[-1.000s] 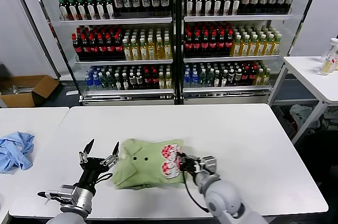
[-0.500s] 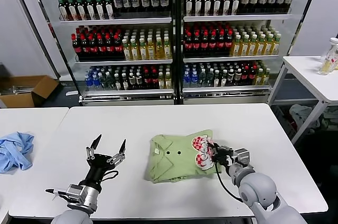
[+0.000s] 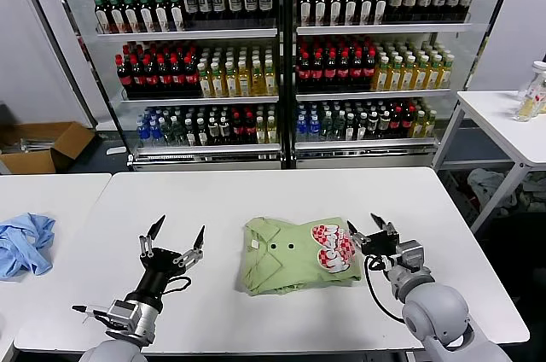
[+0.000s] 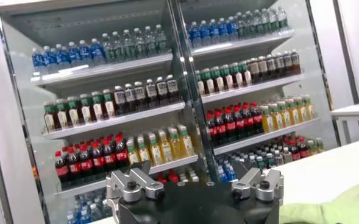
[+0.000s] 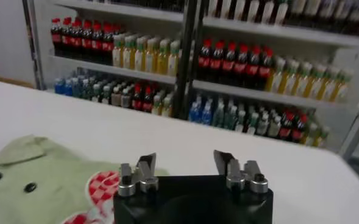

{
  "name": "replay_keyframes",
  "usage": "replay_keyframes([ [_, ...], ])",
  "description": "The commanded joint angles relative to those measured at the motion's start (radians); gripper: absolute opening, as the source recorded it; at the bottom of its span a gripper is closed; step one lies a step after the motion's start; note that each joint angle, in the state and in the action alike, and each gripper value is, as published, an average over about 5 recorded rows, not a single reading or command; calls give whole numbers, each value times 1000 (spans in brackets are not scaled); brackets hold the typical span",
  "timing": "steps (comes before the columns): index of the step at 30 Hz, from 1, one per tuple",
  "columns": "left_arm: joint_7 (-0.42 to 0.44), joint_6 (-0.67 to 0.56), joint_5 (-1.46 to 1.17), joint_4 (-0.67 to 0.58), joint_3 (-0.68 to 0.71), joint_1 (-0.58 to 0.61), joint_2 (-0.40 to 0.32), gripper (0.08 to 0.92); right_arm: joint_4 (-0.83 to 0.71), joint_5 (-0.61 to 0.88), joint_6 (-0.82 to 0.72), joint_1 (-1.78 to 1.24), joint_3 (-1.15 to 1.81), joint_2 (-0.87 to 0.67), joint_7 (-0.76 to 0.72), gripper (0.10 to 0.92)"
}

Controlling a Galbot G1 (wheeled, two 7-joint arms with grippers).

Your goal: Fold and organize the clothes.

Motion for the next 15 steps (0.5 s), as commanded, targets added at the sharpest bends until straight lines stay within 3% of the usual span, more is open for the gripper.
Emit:
replay_keyframes([
  [1,33,31,30,15,-9,-32,26,823,45,-130,91,11,67,-28,9,681],
  [6,36,48,-16,43,-7,-104,42,823,7,-124,84,72,97,-38,8,803],
  [15,22,59,-57,78,0,-170,39,823,-40,-133,67,76,98,-17,2,823],
])
